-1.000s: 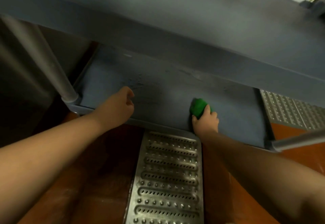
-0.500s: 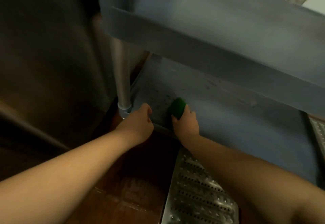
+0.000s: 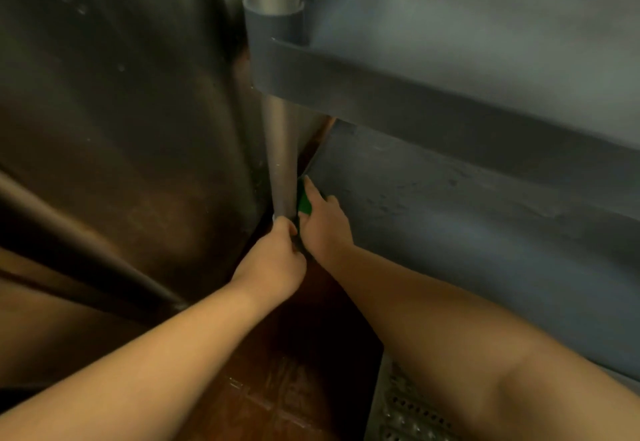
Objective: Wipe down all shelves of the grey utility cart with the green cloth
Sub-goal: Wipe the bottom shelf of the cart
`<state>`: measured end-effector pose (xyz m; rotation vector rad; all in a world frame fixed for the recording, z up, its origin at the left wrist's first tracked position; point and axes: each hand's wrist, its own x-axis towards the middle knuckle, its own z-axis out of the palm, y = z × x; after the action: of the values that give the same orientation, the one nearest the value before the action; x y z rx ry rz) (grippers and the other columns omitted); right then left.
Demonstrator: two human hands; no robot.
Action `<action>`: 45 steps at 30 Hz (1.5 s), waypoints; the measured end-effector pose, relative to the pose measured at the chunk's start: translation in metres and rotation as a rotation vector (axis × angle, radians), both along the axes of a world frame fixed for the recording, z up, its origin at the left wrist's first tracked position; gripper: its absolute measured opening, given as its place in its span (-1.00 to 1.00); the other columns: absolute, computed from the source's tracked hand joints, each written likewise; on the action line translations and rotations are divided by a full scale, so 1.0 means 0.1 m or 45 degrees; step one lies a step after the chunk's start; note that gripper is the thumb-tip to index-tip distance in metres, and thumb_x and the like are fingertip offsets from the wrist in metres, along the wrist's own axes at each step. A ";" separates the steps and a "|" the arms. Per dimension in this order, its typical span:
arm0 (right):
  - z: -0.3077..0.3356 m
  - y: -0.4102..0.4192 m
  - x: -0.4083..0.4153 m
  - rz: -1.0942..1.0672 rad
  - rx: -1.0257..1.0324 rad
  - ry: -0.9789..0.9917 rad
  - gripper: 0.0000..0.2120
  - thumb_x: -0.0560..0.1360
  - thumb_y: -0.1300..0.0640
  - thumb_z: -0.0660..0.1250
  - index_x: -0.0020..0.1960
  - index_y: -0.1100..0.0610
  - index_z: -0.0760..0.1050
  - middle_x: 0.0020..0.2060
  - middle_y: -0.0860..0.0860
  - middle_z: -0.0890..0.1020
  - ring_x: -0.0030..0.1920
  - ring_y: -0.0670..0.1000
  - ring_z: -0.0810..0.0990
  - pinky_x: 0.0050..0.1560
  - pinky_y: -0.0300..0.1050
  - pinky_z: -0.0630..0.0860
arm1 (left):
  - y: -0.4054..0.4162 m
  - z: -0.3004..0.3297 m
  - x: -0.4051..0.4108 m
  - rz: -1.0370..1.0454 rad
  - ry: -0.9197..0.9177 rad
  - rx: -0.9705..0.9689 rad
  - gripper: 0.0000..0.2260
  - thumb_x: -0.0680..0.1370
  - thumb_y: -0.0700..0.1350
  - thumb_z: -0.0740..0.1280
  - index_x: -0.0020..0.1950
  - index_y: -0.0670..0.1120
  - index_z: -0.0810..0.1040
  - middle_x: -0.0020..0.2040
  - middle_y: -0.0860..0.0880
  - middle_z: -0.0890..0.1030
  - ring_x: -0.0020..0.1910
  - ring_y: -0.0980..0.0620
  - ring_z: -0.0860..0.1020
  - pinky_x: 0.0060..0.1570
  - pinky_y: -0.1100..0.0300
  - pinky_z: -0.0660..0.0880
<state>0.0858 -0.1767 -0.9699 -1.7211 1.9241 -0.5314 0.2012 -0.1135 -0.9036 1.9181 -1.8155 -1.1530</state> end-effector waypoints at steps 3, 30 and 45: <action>-0.02 0.02 -0.03 0.046 0.013 0.079 -0.35 0.61 -0.01 0.21 0.52 -0.36 -0.09 0.31 0.15 0.35 0.17 0.21 0.46 0.12 0.12 0.50 | 0.00 0.02 -0.08 -0.013 -0.012 -0.028 -0.77 0.54 -0.16 0.25 0.15 0.04 0.33 -0.15 -0.01 0.59 -0.31 0.05 0.62 -0.32 0.01 0.62; 0.03 2.21 -4.22 -0.708 0.281 0.463 -0.28 0.57 0.06 0.23 0.56 -0.24 -0.12 0.24 0.19 0.32 0.10 0.30 0.49 0.08 0.23 0.54 | 0.46 -0.23 -2.90 -0.605 -0.079 -0.185 -0.77 0.56 -0.24 0.15 0.21 -0.16 0.36 -0.06 -0.17 0.58 -0.13 -0.06 0.55 -0.17 0.17 0.40; 0.16 2.56 -5.47 -1.325 0.274 0.369 -0.24 0.51 0.24 0.25 0.57 -0.11 -0.04 0.42 0.22 0.23 0.36 0.38 0.32 0.33 0.31 0.39 | 0.41 -0.49 -3.10 -0.424 -0.009 -0.259 -0.83 0.56 -0.19 0.16 0.06 0.03 0.23 -0.23 0.04 0.47 -0.35 0.14 0.41 -0.35 0.25 0.39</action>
<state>-0.4611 0.0790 -0.9544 -0.5693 2.8923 -0.3903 -0.1085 -0.0722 -0.9529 1.5503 -2.2206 -1.0055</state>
